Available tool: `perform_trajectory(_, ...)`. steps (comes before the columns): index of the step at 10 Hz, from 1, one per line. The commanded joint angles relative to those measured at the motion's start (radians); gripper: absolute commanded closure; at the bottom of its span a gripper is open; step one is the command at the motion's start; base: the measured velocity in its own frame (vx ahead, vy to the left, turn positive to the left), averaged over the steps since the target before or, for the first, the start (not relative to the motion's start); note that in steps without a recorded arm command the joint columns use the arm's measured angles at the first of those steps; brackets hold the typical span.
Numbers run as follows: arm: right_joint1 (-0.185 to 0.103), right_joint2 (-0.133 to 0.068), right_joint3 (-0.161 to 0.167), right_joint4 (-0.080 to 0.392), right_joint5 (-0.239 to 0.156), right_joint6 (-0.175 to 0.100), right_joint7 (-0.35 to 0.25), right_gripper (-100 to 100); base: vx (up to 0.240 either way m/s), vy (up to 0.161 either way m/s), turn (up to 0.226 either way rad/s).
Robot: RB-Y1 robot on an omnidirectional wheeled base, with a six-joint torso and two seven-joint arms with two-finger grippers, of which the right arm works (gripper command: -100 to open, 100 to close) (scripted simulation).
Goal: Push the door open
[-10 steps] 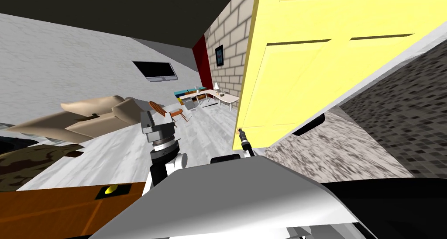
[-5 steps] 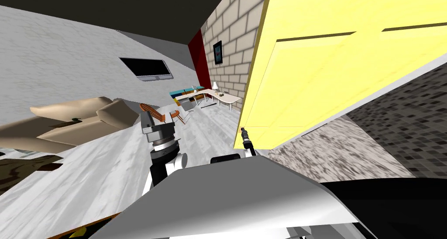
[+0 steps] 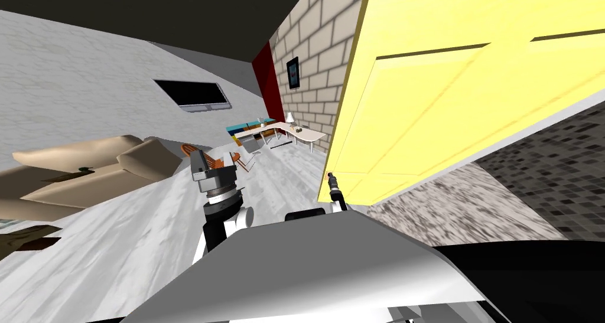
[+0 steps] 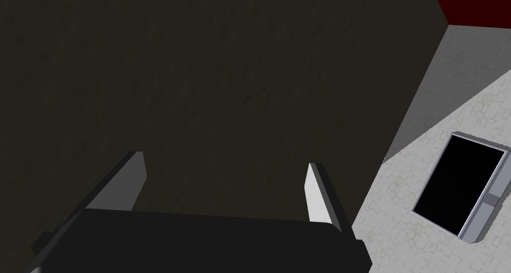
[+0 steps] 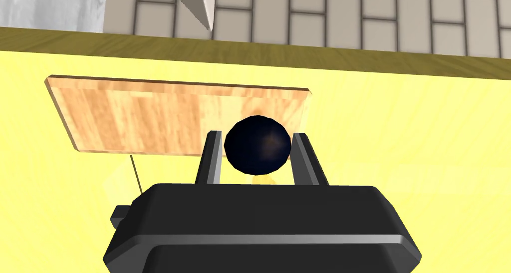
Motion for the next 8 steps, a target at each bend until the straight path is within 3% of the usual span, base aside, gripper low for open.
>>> perform_trajectory(1, -0.003, -0.009, -0.020, -0.005, -0.009, -0.006, 0.005, 100, 0.211, 0.073, -0.065)
perform_trajectory(8, -0.006, -0.005, -0.106, 0.002, -0.053, -0.013, 0.032, 100, 0.209, 0.052, -0.068)
